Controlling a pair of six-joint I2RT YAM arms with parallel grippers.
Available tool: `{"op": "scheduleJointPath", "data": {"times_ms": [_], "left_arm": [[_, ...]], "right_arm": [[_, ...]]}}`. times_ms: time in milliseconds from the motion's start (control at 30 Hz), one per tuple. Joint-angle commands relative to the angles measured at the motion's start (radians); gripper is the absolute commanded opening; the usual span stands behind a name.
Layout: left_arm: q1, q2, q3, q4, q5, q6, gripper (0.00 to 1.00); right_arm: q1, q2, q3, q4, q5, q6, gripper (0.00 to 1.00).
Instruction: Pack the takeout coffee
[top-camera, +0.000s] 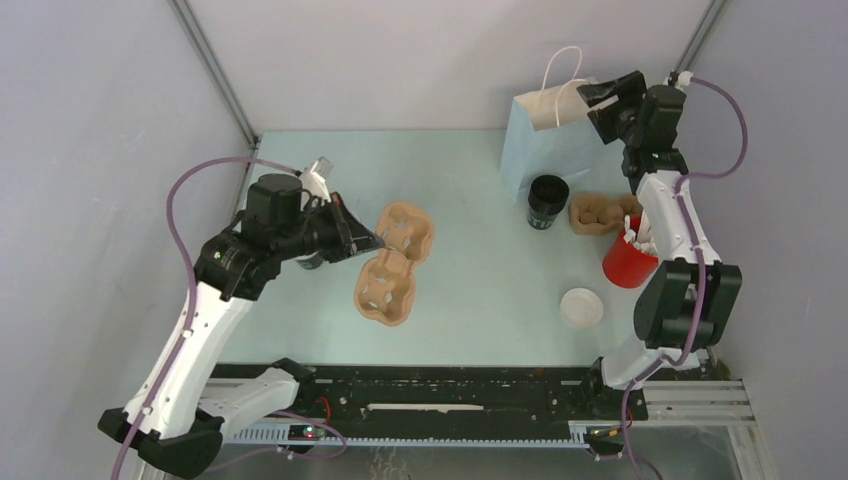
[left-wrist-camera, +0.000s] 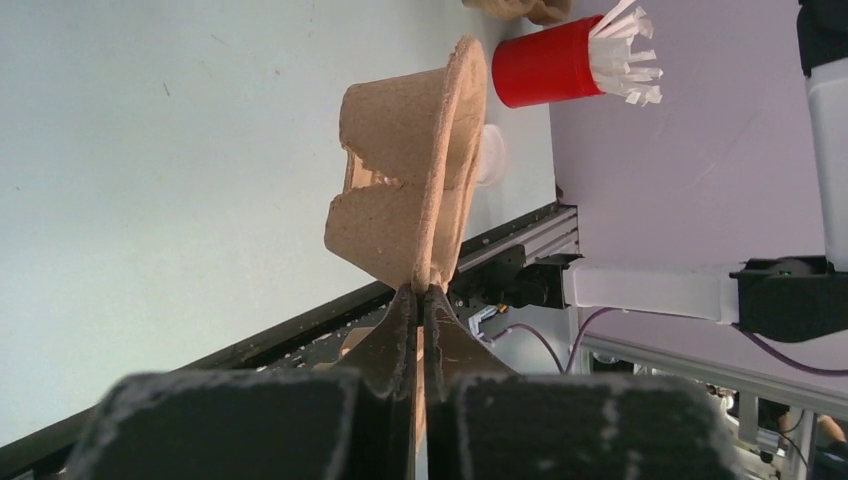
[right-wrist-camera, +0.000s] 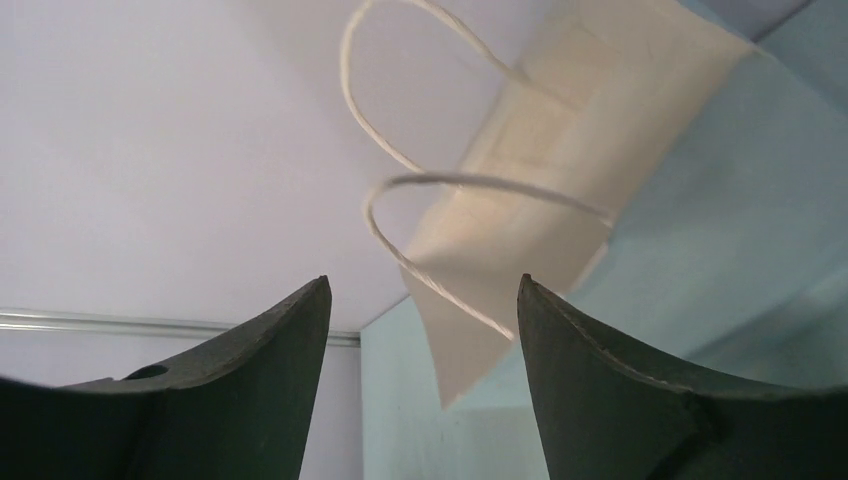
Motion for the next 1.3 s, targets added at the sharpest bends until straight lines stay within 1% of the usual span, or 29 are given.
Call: {"op": "scheduleJointPath", "data": {"times_ms": [0,200,233,300,333,467,500,533,600,700,733,767,833,900,967,1033,1167,1233,1267], "left_arm": [[0.009,0.005,0.100,-0.047,-0.032,0.085,0.00],[0.023,0.007,0.100,-0.065,-0.028,0.114,0.00],[0.027,0.006,0.100,-0.067,-0.027,0.117,0.00],[0.033,-0.001,0.096,-0.069,-0.028,0.119,0.00],[0.035,-0.005,0.090,-0.069,-0.030,0.120,0.00],[0.038,-0.028,0.059,-0.072,-0.035,0.118,0.00],[0.041,-0.035,0.056,-0.075,-0.039,0.118,0.00],[0.042,-0.043,0.056,-0.079,-0.044,0.119,0.00],[0.047,-0.051,0.061,-0.090,-0.053,0.123,0.00],[0.048,-0.063,0.064,-0.101,-0.063,0.127,0.00],[0.050,-0.067,0.065,-0.105,-0.067,0.128,0.00],[0.051,-0.071,0.067,-0.109,-0.074,0.129,0.00],[0.054,-0.080,0.072,-0.116,-0.084,0.133,0.00],[0.058,-0.087,0.081,-0.126,-0.099,0.138,0.00],[0.059,-0.091,0.093,-0.132,-0.109,0.141,0.00],[0.061,-0.095,0.099,-0.136,-0.111,0.139,0.00],[0.063,-0.105,0.125,-0.147,-0.122,0.130,0.00],[0.063,-0.117,0.145,-0.158,-0.136,0.125,0.00],[0.063,-0.125,0.157,-0.164,-0.147,0.122,0.00]], "right_arm": [[0.011,0.047,0.112,0.058,-0.010,0.032,0.75],[0.065,0.133,0.196,0.036,0.077,-0.017,0.78],[0.074,0.150,0.210,0.035,0.092,-0.016,0.77],[0.105,0.177,0.234,0.039,0.145,-0.030,0.67],[0.123,0.186,0.243,0.046,0.184,-0.053,0.66],[0.219,0.213,0.276,0.069,0.382,-0.181,0.66],[0.233,0.222,0.283,0.079,0.416,-0.210,0.64],[0.244,0.235,0.298,0.082,0.436,-0.232,0.60],[0.254,0.271,0.359,0.046,0.415,-0.262,0.42],[0.265,0.294,0.426,-0.017,0.317,-0.297,0.16],[0.267,0.285,0.429,-0.022,0.259,-0.292,0.09],[0.264,0.278,0.430,-0.016,0.166,-0.279,0.00],[0.240,0.272,0.428,0.034,-0.089,-0.232,0.00],[0.220,0.284,0.429,0.109,-0.348,-0.131,0.00],[0.220,0.304,0.436,0.152,-0.547,-0.033,0.00],[0.237,0.320,0.419,0.216,-0.713,0.055,0.00],[0.304,0.259,0.275,0.377,-0.897,0.145,0.00],[0.336,0.202,0.180,0.429,-0.953,0.166,0.00],[0.349,0.166,0.115,0.447,-0.955,0.165,0.00]]}}
